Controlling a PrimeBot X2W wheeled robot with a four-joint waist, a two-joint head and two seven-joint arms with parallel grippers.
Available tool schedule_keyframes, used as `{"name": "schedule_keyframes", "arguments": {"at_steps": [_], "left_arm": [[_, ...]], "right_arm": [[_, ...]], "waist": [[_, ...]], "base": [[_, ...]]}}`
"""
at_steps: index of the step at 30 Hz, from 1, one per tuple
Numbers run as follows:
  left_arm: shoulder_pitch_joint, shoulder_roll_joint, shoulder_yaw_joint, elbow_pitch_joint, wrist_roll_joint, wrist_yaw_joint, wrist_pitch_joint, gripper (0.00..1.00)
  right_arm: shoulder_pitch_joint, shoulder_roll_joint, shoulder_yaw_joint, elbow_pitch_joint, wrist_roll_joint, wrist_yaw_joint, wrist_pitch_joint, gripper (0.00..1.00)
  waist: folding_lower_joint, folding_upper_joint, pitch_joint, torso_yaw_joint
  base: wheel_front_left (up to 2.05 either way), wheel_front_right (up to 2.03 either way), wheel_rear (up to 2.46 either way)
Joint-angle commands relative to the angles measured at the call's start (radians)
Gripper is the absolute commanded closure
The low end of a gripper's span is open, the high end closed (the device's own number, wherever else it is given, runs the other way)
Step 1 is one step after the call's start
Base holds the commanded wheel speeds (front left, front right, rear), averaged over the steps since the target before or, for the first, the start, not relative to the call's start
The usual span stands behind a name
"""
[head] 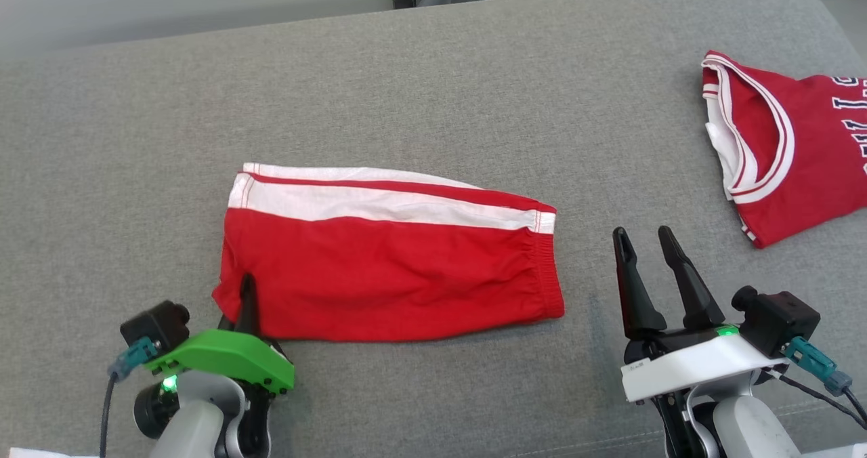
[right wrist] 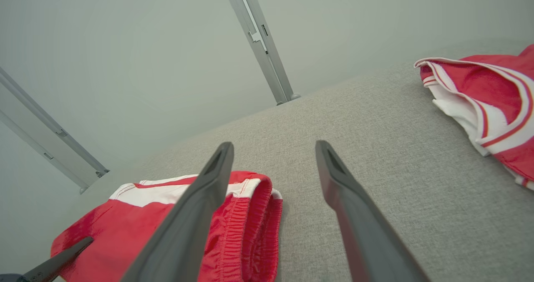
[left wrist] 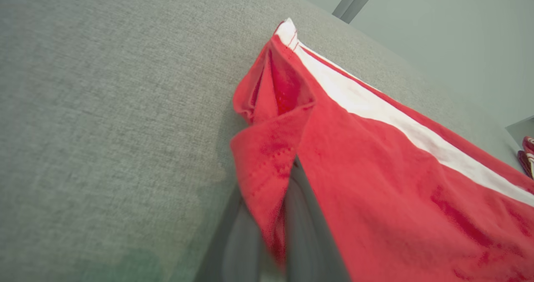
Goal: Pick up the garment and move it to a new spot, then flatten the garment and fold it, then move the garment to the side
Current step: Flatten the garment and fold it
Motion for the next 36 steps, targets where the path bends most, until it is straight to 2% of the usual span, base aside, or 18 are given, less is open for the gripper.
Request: {"name": "schedule_keyframes", "arguments": {"at_steps": [1, 6, 10, 11, 12, 13, 14, 22, 29, 36], "left_arm": [[0.029, -0.002, -0.001, -0.014, 0.004, 0.014, -0.006, 1.00], [0.110, -0.021, -0.012, -0.088, 0.010, 0.070, -0.004, 1.00], [0.134, -0.028, -0.022, -0.111, 0.020, 0.095, 0.003, 1.00], [0.137, -0.030, -0.023, -0.116, 0.021, 0.101, 0.003, 0.91], [0.139, -0.032, -0.022, -0.121, 0.023, 0.105, -0.003, 0.61], [0.140, -0.030, -0.024, -0.126, 0.028, 0.109, -0.009, 0.08], [0.141, -0.026, -0.026, -0.131, 0.031, 0.113, -0.013, 0.00], [0.152, 0.019, -0.017, -0.197, 0.098, 0.088, -0.055, 0.00], [0.179, 0.057, -0.003, -0.286, 0.220, 0.116, -0.069, 0.00], [0.232, 0.042, 0.030, -0.376, 0.303, 0.110, -0.069, 0.00]], "right_arm": [[0.012, -0.002, -0.006, -0.002, -0.010, -0.001, 0.007, 0.00], [0.015, -0.002, -0.024, -0.016, -0.033, -0.001, 0.034, 0.00], [0.015, -0.002, -0.028, -0.022, -0.038, -0.001, 0.047, 0.00], [0.016, -0.002, -0.029, -0.023, -0.038, -0.001, 0.048, 0.00], [0.016, -0.002, -0.029, -0.024, -0.038, -0.001, 0.050, 0.00], [0.017, -0.002, -0.029, -0.025, -0.038, -0.001, 0.052, 0.00], [0.017, -0.002, -0.030, -0.026, -0.038, -0.001, 0.053, 0.00], [0.019, -0.002, -0.041, -0.017, -0.057, -0.001, 0.053, 0.00], [0.028, -0.002, -0.058, 0.007, -0.100, -0.001, 0.055, 0.00], [0.027, -0.002, -0.039, 0.093, -0.122, -0.001, 0.067, 0.00]], "waist": [[0.0000, 0.0070, -0.029, 0.033], [0.0000, 0.0070, -0.041, 0.054], [0.0000, 0.0070, -0.048, 0.060], [0.0000, 0.0070, -0.050, 0.061], [0.0000, 0.0070, -0.052, 0.062], [0.0000, 0.0070, -0.053, 0.063], [0.0000, 0.0070, -0.054, 0.063], [0.0000, 0.0070, -0.072, 0.067], [0.0000, 0.0070, -0.102, 0.065], [0.0000, 0.0070, -0.125, 0.080]], "base": [[0.00, 0.00, 0.00], [0.00, 0.00, 0.00], [0.00, 0.00, 0.00], [0.00, 0.00, 0.00], [0.00, 0.00, 0.00], [0.00, 0.00, 0.00], [0.00, 0.00, 0.00], [0.00, 0.00, 0.00], [0.00, 0.00, 0.00], [0.00, 0.00, 0.00]]}}
